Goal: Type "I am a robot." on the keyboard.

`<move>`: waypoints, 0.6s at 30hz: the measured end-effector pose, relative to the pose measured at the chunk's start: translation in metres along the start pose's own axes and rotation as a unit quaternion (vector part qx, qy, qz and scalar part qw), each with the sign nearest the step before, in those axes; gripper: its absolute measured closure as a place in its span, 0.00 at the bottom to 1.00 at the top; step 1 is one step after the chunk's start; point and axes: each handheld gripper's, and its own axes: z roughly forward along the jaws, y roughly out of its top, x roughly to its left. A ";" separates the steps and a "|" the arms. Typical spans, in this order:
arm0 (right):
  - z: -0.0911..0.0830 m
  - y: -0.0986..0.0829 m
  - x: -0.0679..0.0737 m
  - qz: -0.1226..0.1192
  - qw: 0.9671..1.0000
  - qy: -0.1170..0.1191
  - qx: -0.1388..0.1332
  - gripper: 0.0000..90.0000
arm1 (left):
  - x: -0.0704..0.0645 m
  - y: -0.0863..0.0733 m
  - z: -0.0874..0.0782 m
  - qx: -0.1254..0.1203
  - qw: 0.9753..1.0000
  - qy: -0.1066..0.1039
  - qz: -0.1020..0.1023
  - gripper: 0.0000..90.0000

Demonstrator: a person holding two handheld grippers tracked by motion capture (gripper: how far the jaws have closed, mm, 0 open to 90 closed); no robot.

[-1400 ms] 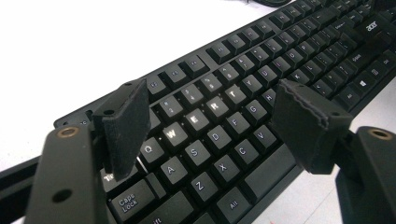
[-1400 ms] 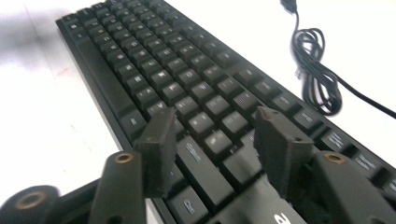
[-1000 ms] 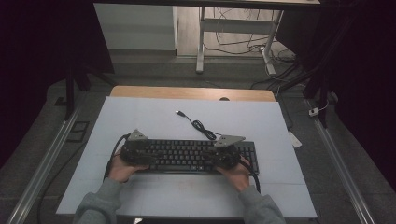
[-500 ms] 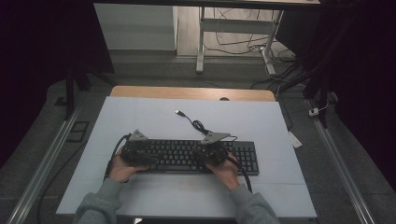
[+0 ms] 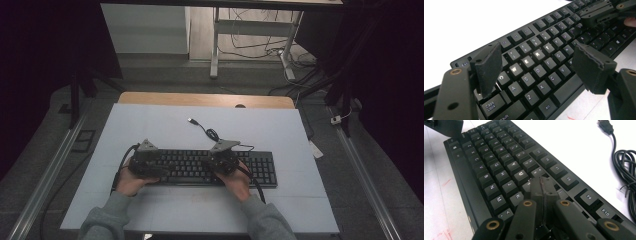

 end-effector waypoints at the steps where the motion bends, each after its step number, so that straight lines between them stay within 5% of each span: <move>1: 0.000 0.000 0.000 0.001 1.000 0.000 0.000 0.99 | 0.000 0.000 0.000 0.001 1.000 0.000 0.001 0.27; 12: 0.006 -0.002 0.000 -0.004 1.000 -0.015 0.016 1.00 | 0.000 -0.001 0.001 0.003 1.000 0.002 0.002 0.27; 18: -0.001 0.000 0.000 -0.003 1.000 -0.011 -0.004 1.00 | 0.000 -0.001 0.001 0.002 1.000 0.001 0.003 0.27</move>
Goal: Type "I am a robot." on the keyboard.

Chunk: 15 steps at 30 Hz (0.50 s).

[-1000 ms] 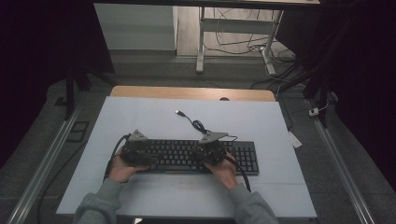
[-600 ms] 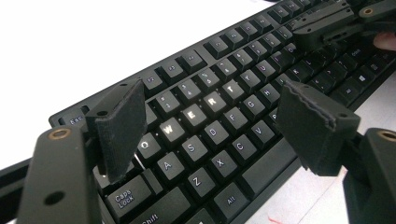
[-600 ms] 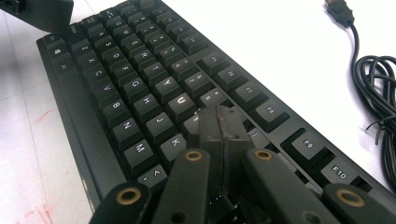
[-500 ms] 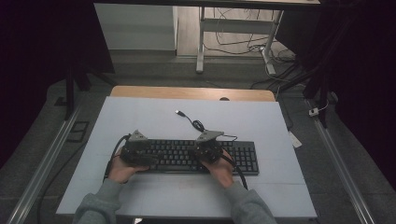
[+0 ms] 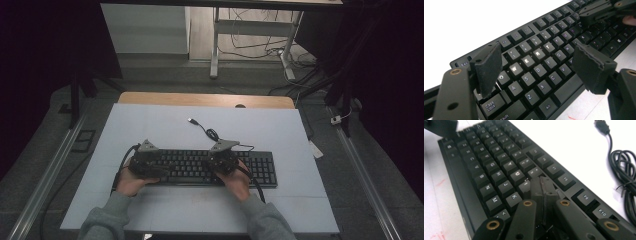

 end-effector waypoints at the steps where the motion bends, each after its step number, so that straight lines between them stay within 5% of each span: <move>1: -0.002 0.000 0.000 0.001 1.000 -0.001 -0.003 1.00 | 0.000 0.000 0.000 -0.001 1.000 0.000 -0.001 0.27; 7: -0.014 -0.001 -0.003 0.011 1.000 0.004 -0.014 0.99 | 0.000 0.000 -0.001 -0.003 1.000 0.001 0.000 0.27; 15: -0.037 -0.009 -0.009 0.019 0.999 0.004 -0.028 0.77 | 0.001 0.000 -0.001 -0.004 1.000 0.002 -0.003 0.27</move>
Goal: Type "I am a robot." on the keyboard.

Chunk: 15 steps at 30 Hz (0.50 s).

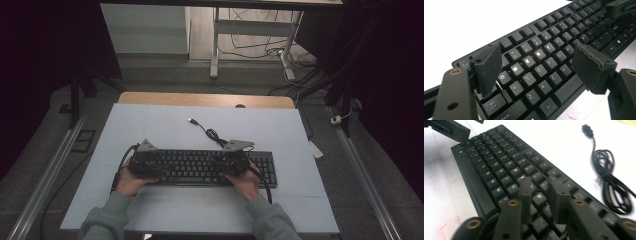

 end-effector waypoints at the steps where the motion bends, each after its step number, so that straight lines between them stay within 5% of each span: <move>1: -0.004 -0.001 -0.001 0.001 1.000 -0.001 -0.002 0.74 | 0.000 0.000 0.000 0.001 1.000 0.000 0.000 0.27; 15: -0.032 -0.022 -0.017 0.012 1.000 -0.012 -0.010 0.58 | 0.003 -0.001 -0.001 -0.001 1.000 0.004 -0.005 0.27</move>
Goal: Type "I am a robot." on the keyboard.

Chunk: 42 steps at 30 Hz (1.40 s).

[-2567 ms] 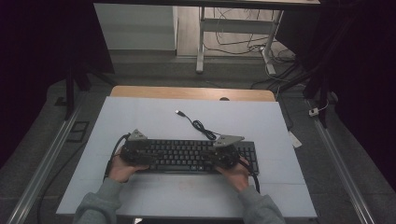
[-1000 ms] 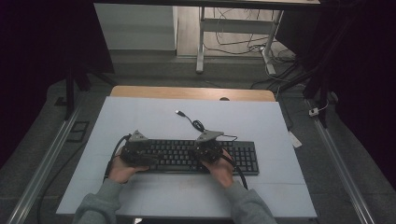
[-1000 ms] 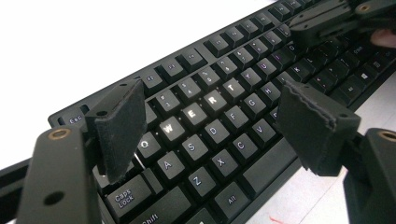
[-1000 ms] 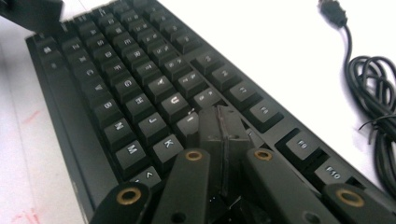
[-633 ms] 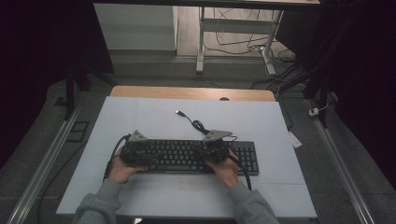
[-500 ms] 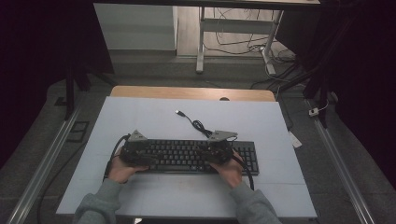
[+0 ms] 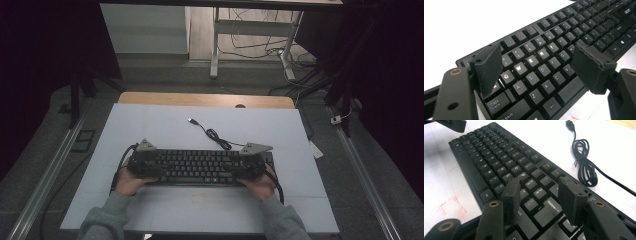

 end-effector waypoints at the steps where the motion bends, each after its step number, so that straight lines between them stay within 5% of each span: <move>1: 0.000 0.000 0.000 -0.002 1.000 -0.002 0.003 0.57 | 0.000 0.000 0.000 0.000 1.000 0.001 0.000 0.27; 24: 0.005 0.001 0.003 -0.014 1.000 0.003 0.007 0.54 | -0.004 0.001 -0.001 -0.009 1.000 0.000 0.009 0.32; 42: 0.007 0.001 0.005 -0.020 1.000 0.001 0.012 0.54 | -0.023 0.002 0.007 0.001 0.999 -0.022 0.048 0.60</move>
